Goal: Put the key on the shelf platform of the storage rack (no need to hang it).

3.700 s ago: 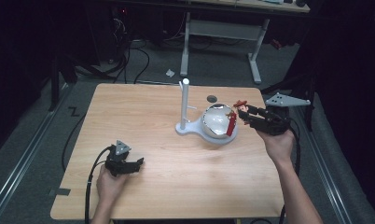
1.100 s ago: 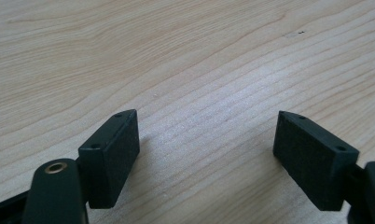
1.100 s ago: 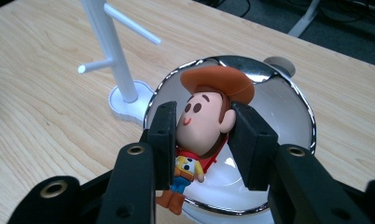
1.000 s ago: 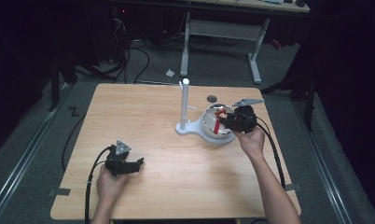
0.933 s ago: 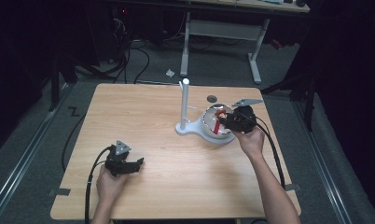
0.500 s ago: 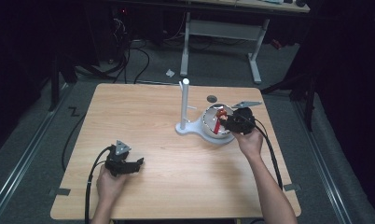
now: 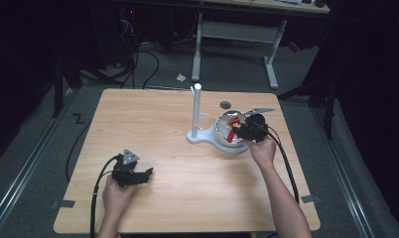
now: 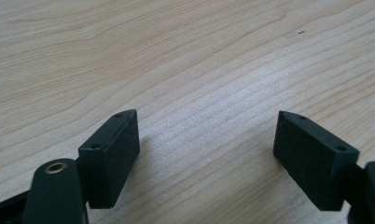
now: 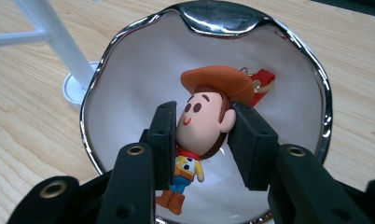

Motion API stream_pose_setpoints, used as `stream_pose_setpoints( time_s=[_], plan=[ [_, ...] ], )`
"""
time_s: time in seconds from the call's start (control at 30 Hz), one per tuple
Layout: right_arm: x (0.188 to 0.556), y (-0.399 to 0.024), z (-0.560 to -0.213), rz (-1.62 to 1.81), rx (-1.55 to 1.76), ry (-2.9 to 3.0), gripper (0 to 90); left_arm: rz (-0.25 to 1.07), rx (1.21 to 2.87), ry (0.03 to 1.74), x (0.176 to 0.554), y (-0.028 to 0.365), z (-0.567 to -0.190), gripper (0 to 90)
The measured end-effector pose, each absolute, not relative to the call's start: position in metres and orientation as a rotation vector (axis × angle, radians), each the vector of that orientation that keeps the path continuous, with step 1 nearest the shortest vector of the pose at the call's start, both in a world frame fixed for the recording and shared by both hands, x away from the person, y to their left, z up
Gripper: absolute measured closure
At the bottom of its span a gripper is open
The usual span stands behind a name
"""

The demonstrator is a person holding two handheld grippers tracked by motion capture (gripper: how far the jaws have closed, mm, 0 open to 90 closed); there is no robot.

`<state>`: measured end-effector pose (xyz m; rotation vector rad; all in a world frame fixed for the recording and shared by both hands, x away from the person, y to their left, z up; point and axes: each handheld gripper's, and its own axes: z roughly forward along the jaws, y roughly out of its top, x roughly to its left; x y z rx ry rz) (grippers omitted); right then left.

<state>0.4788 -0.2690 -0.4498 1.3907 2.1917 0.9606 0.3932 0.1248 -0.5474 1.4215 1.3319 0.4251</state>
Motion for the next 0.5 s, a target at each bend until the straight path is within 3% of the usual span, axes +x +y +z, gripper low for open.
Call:
stream_pose_setpoints(
  time_s=[0.5],
  plan=[
    [0.486,-0.264,-0.462,0.92,1.415,2.204,62.4,0.425,1.421,1.332,0.393,0.125,-0.547,22.9]
  ],
)
